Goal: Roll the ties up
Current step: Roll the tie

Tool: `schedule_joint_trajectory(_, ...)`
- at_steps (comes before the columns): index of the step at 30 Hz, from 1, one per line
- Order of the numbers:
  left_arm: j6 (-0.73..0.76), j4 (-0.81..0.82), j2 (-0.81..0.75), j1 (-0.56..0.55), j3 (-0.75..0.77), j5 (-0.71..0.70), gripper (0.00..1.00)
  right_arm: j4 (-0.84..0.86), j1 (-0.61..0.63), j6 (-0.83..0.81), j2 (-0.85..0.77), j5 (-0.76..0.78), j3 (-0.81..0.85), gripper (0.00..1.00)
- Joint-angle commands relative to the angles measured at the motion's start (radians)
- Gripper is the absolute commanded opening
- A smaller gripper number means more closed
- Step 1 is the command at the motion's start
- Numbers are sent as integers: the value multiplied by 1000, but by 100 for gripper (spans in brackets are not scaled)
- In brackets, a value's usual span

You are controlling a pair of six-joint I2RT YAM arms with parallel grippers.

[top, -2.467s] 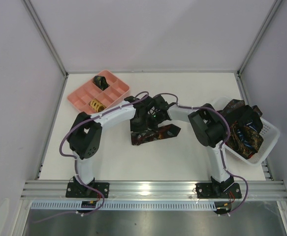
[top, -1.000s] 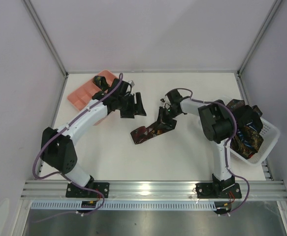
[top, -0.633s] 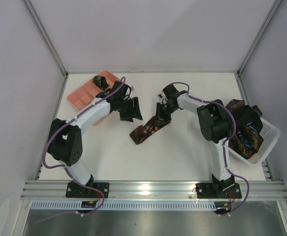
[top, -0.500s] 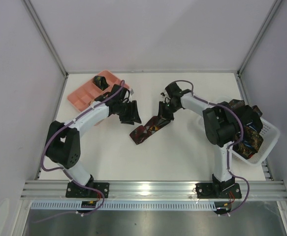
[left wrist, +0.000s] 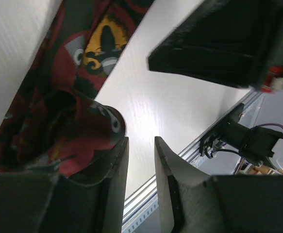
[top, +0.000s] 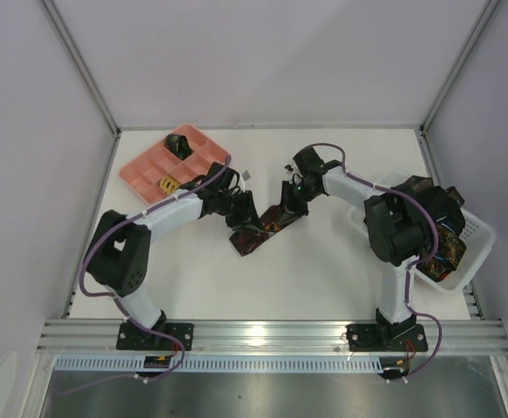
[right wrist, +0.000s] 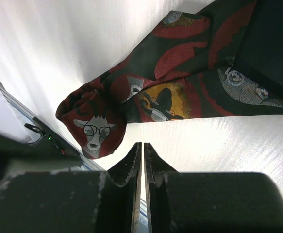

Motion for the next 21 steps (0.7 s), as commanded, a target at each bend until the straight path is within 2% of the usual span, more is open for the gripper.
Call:
schedule_joint_trajectory(1,-28,39,85,1,55,26,33,20,4,14,8,-19,21,10)
schedule_joint_trajectory(8,-22,100,234,2,159,48,33,8,-5,14,-1,1,13,9)
schedule_joint_trajectory(13,-14,91,274,7,221,57,32,8,-25,9,-6,1,1,10)
schedule_joint_trajectory(17,-8,69,219,8,210,52,32,20,-31,8,-5,-10,12,9)
schedule_joint_trajectory(21,-12,62,46,7,175,13,32,34,-25,17,12,-20,32,9)
